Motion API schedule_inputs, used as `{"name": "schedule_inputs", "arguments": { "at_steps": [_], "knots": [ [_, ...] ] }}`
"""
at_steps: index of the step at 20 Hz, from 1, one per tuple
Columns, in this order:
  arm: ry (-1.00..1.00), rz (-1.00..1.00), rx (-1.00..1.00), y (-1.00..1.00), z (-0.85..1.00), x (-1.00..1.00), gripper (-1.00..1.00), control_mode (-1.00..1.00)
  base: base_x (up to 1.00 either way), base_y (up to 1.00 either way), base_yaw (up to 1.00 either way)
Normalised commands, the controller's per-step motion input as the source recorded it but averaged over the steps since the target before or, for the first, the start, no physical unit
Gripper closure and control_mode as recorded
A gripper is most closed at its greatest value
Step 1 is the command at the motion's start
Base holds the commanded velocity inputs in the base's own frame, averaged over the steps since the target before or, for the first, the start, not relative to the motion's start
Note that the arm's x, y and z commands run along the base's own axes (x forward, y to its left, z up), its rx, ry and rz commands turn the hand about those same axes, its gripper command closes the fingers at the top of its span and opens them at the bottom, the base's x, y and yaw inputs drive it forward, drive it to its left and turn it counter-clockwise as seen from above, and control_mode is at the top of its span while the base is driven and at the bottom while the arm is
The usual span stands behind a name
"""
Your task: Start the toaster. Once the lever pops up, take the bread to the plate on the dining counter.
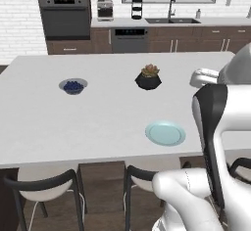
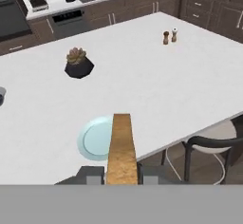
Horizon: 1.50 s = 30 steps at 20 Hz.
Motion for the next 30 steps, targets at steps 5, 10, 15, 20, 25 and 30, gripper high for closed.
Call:
{"name": "schedule_inputs", "arguments": {
  "at_steps": [5,10,15,20,25,30],
  "knots": [
    [0.00,0.16,0.19,-0.16,-0.50,0.50,1.00,-1.00,0.00,0.00,0.00],
    [0.00,0.32,0.17,-0.11,-0.67,0.79,1.00,-1.00,0.00,0.00,0.00],
    [0.01,0.30,0.13,-0.02,-0.65,0.97,1.00,-1.00,0.00,0.00,0.00],
    [0.05,0.22,0.10,0.00,-0.67,0.99,1.00,-1.00,0.00,0.00,0.00],
    [0.06,0.16,0.10,-0.02,-0.80,0.75,1.00,-1.00,0.00,0.00,0.00],
    [-0.04,0.07,0.09,-0.21,-0.69,0.25,1.00,-1.00,0.00,0.00,0.00]
  ]
}}
